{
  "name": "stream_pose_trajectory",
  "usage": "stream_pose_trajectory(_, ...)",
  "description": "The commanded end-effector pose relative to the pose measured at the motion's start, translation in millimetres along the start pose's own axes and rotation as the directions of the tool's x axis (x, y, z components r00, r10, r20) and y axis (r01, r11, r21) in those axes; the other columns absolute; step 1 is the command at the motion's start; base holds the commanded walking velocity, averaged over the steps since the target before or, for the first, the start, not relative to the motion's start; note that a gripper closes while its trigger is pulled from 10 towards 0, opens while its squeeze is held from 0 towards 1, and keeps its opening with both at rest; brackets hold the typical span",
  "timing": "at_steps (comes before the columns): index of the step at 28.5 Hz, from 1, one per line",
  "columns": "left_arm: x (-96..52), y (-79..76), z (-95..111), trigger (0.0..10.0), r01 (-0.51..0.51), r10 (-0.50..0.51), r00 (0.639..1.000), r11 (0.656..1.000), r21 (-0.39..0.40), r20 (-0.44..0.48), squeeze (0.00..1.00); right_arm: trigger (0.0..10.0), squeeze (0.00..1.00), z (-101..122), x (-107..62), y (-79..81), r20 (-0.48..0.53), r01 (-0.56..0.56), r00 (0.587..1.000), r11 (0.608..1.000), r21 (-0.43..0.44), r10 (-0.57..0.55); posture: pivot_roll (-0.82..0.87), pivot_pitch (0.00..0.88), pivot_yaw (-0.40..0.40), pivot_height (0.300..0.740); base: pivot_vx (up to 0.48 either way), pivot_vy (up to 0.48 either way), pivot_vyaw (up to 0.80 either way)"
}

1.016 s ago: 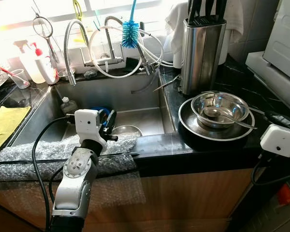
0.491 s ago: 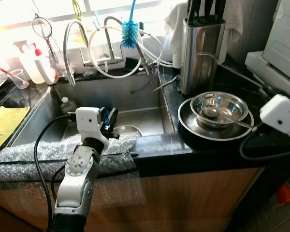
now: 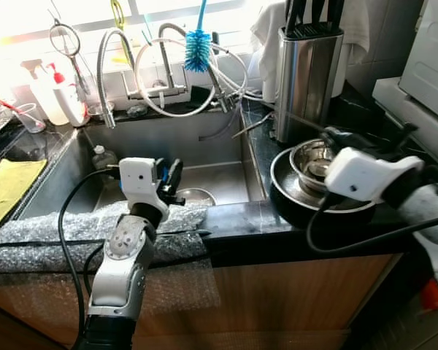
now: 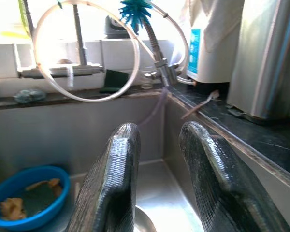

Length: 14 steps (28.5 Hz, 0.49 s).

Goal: Kitchen organization

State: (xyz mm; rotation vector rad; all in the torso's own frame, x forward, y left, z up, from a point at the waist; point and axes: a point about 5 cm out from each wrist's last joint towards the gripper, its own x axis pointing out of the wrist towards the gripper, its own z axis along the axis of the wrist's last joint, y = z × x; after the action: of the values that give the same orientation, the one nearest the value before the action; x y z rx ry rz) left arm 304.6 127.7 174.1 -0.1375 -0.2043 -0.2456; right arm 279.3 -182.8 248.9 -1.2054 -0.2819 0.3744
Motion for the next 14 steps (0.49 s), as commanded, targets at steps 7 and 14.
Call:
stream_pose_trajectory(7, 6.2, -5.3, 0, 10.0, 0.015, -0.019, 0.999, 0.992, -0.124, -0.033, 0.0, 10.0, 0.0, 23, 19.6, 20.6, 0.092, -0.046, 0.995, 0.999, -0.008, 0.046, -0.15, 0.0, 0.104, 0.74, 0.0, 0.0, 0.0)
stream_pose_trajectory(14, 8.7, -9.8, 2, 10.0, 0.025, -0.041, 0.998, 0.95, -0.31, -0.044, 0.0, 10.0, 0.0, 34, 32.0, 38.6, 0.121, -0.069, 0.99, 0.997, 0.019, 0.066, -0.13, 0.0, 0.099, 0.74, 0.0, 0.0, 0.0)
